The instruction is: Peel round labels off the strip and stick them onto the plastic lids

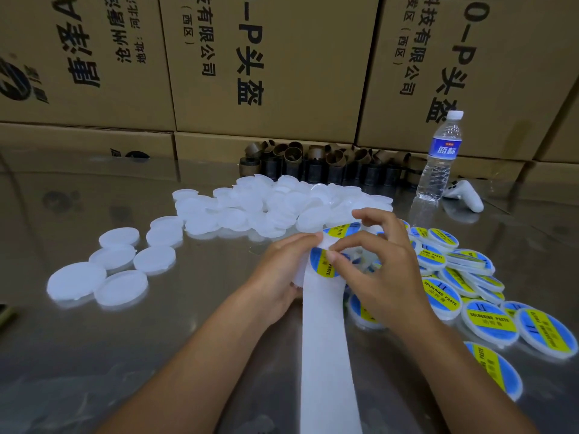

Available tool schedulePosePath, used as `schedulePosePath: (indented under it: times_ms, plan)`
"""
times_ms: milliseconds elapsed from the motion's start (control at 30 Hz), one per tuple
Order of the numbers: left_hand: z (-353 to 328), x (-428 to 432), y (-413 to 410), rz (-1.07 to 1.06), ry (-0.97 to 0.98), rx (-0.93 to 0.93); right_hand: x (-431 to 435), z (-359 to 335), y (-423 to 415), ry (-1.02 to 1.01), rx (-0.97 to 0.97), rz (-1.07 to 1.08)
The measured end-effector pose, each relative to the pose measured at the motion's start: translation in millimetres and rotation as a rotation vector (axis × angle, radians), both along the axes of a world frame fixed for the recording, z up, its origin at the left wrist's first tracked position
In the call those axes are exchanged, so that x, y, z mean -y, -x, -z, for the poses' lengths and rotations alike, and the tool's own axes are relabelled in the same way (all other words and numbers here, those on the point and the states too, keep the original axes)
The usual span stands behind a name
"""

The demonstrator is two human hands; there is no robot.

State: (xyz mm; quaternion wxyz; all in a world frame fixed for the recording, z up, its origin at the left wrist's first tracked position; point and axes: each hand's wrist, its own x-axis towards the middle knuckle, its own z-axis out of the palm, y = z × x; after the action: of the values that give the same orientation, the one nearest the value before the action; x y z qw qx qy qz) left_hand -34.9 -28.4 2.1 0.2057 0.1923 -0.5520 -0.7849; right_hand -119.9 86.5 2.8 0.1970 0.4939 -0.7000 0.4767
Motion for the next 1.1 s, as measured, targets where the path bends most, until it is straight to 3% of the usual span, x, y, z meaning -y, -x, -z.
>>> schedulePosePath:
  times_ms: [100,333,500,667,800,900,1100]
  plan:
    - [-0.2,0.0,-1.1,-0.012,0.041,0.016,-1.3,-7.2,-9.6,0.026,0.280,-0.093]
    - [0.1,-1.2,-1.5,-0.107,0.055,0.054,-4.3,-16.4,-6.6,0.276,0.643,-0.323]
    - [-2.5,3.9,1.4,-0.354,0.159,0.135,-6.3,-16.9,-6.5,0.293,0.612,-0.361]
    - [-11.3,10.5,-0.2,-0.489,0.121,-0.009,-4.5,-16.9,-8.5,0.258,0.586,-0.397]
    - [-15.8,2.8,-3.7,-0.207,0.021,-0.183,-4.2,-18.0,-10.8,0.228,0.542,-0.411]
    - [-14.0,0.6,-5.2,0.045,-0.058,-0.156,-5.1,-19.6,-13.7,0.212,0.540,-0.438]
    - [-12.9,1.9,-5.7,0.213,-0.065,-0.127,-5.5,-20.5,-19.4,0.162,0.477,-0.412]
